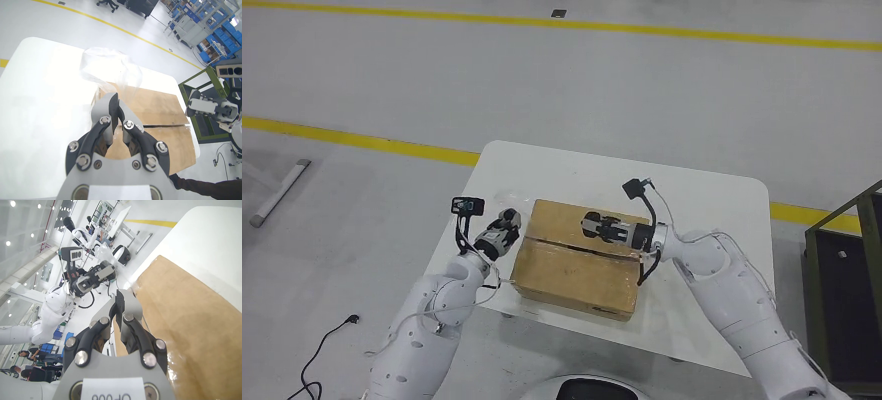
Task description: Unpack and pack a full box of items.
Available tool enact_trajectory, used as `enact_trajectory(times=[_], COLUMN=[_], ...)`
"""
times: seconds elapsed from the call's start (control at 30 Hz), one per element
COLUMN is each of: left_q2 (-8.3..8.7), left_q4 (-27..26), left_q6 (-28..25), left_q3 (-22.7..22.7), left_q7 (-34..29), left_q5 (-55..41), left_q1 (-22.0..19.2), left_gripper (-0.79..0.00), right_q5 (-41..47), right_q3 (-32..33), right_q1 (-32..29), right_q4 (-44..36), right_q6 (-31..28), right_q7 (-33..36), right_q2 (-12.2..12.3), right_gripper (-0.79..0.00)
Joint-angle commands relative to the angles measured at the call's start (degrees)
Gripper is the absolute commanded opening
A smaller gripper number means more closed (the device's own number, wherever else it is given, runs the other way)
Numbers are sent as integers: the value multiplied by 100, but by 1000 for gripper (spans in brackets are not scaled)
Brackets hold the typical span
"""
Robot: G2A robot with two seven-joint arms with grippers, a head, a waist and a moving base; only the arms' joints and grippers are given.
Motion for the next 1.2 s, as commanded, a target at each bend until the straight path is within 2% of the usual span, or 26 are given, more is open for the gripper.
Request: enact_trajectory(times=[0.0,0.5,0.53,0.57,0.6,0.63,0.93,1.03,1.17], left_q2=[13,89,90,89,87,85,92,108,148], left_q4=[52,601,659,703,742,784,988,1057,1081], left_q6=[31,259,278,299,313,317,386,371,479], left_q3=[-102,-650,-652,-647,-634,-617,-569,-584,-599], left_q7=[24,177,175,167,143,108,-44,-85,-160], left_q5=[-13,-58,-53,-53,-67,-89,-72,21,482], left_q1=[-18,-200,-220,-240,-257,-268,-342,-351,-336], left_gripper=[-785,-785,-748,-665,-453,0,0,0,0], right_q5=[14,166,174,174,174,181,343,283,233], right_q3=[-17,-228,-237,-248,-257,-266,-270,-440,-736], right_q1=[-3,138,148,158,167,174,212,295,448], right_q4=[82,605,624,641,658,676,420,301,553], right_q6=[16,108,117,123,124,126,-190,-234,-184], right_q7=[22,140,146,149,147,147,219,334,257], right_q2=[0,-52,-55,-58,-61,-63,-65,-103,-204], right_gripper=[-785,-785,-785,-785,-785,-785,-785,-785,-785])
